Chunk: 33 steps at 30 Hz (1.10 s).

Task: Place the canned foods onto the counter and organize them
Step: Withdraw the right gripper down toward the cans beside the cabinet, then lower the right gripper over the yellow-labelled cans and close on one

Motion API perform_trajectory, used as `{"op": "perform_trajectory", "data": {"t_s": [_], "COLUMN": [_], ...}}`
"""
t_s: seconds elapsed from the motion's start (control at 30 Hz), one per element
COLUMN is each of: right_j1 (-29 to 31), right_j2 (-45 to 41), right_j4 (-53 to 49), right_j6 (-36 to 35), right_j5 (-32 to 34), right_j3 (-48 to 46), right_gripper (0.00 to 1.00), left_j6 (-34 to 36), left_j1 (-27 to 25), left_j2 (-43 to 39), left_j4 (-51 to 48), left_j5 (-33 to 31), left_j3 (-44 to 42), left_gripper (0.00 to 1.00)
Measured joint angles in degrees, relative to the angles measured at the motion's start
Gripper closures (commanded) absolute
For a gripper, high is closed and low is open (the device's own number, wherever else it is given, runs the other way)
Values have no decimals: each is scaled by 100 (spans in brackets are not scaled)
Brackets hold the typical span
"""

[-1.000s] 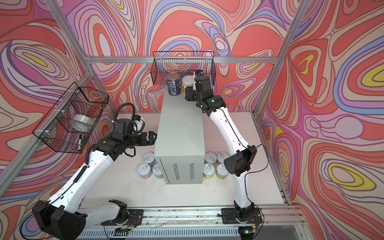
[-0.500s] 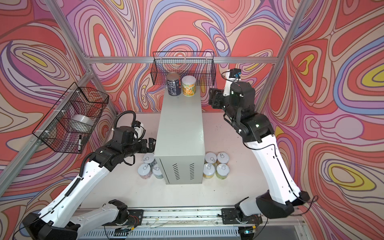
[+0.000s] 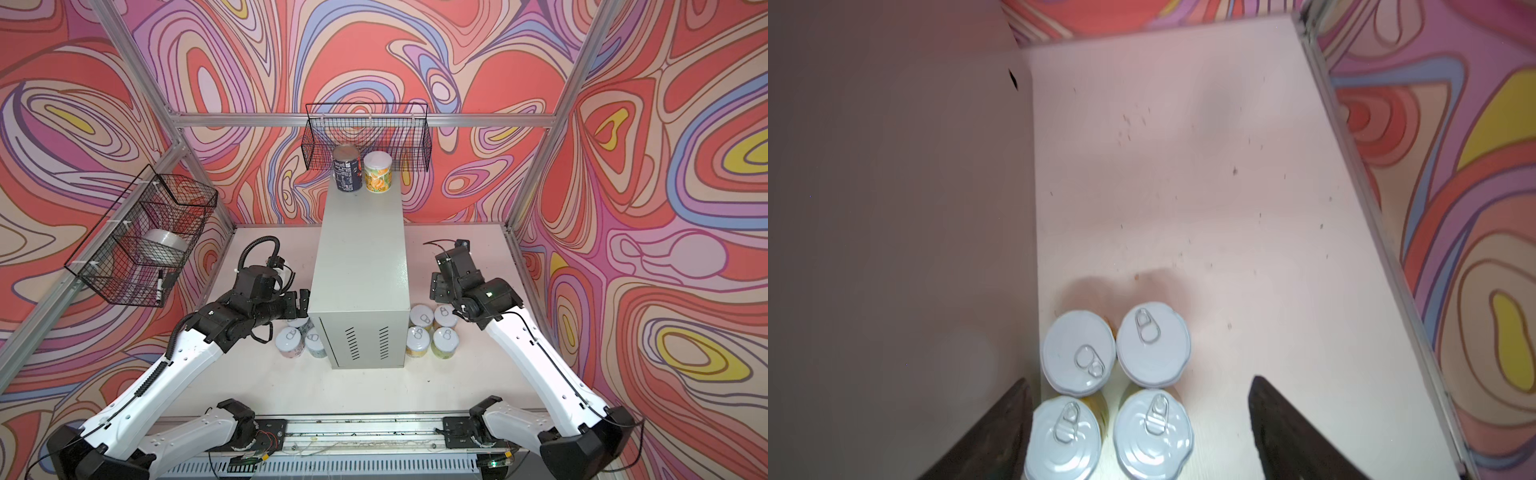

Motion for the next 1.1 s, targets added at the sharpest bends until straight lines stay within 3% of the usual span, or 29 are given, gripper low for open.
{"op": "perform_trajectory", "data": {"t_s": [0.37,1.1], "right_j1": [0,0], "right_j2": [-614,94], "right_j4": [146,1156], "right_j6": [979,1327], "right_j5": [-728,-970], "right_j3": [-1954,-2540], "right_gripper": [15,15], "left_j6": [-57,-83], "left_j1": [0,0], "left_j2": [210,533], "left_j4": [251,446], "left_j5": [240,299], "left_j3": [-92,-157], "left_gripper": [3,3]}}
